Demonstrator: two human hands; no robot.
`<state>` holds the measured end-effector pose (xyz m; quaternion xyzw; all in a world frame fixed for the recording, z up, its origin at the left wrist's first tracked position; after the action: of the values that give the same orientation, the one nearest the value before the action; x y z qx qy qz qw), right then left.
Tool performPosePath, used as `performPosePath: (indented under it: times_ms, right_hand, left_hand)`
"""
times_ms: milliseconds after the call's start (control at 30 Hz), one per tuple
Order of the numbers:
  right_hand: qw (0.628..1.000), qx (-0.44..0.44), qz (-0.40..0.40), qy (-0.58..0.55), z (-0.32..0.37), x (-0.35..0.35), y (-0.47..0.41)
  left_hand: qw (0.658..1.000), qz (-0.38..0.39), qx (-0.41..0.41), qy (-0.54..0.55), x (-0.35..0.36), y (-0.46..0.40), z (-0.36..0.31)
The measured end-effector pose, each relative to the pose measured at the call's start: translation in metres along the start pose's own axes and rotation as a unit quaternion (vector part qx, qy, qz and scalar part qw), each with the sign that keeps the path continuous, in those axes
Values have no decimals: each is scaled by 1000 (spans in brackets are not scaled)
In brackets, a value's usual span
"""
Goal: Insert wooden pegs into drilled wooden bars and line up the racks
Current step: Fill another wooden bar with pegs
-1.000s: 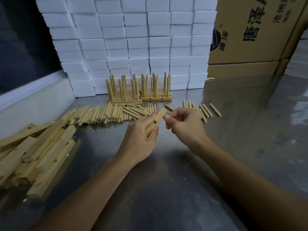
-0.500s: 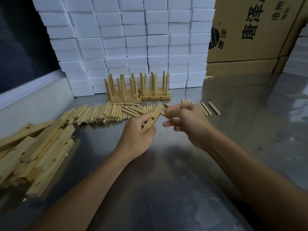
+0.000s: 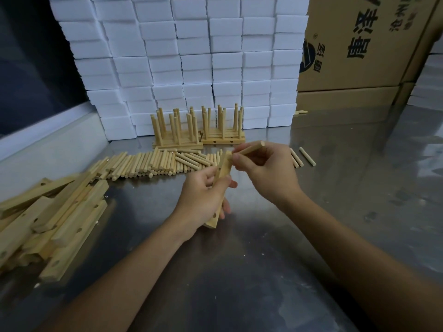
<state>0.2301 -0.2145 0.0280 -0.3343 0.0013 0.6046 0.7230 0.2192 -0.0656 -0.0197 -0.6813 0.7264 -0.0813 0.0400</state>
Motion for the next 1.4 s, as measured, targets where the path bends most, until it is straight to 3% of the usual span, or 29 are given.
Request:
performPosePath:
  times_ms: [267,433,533,633,700,767,1133,1233,1300,1400]
  right_hand:
    - [995,-53,-41,67,-2,1,2]
    - [987,-46,-14,152,-15,7,-2]
    - [947,-37,5,318,-31,1,-8]
    - [875,19,76,478,-57,2,-11]
    - [837,54,118,531,-69,5,-10]
    - [825,72,129,546,-73,7,-9]
    - [854,70,8,515,-63,-9,-12]
    - [871,63,-57,484,-55,-22,-15]
    - [903,57,-104,413,-48,-32,-14]
    - [962,114,-118,216,-57,-36,-11]
  left_hand:
    - [964,7,-161,212,16,3,24]
    - [942,-40,-177,281,4,0,24]
    - [932,-72,-176,309,-9,-3,25]
    - [925,-84,-179,324,-17,-4,27]
    - [925,-85,-179,323,-19,-5,30]
    - [925,-90,-179,322,-21,-6,32]
    - [923,-118,-168,326,-22,-8,35]
    - [918,-120,-170,336,-22,-9,34]
    - [915,-113,-178,345,-22,-9,34]
    - [911,-105,-184,354,-21,-10,35]
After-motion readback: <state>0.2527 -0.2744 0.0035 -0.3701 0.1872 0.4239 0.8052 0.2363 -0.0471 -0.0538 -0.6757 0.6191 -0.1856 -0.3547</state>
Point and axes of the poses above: each hand's wrist, its own y-axis away from the middle knuckle, its own x-axis out of the palm, z = x × y, the point moved 9 cm from there along -y, towards the middle knuckle, and after that the axes turned 15 degrees about y, right-handed, at the moved point
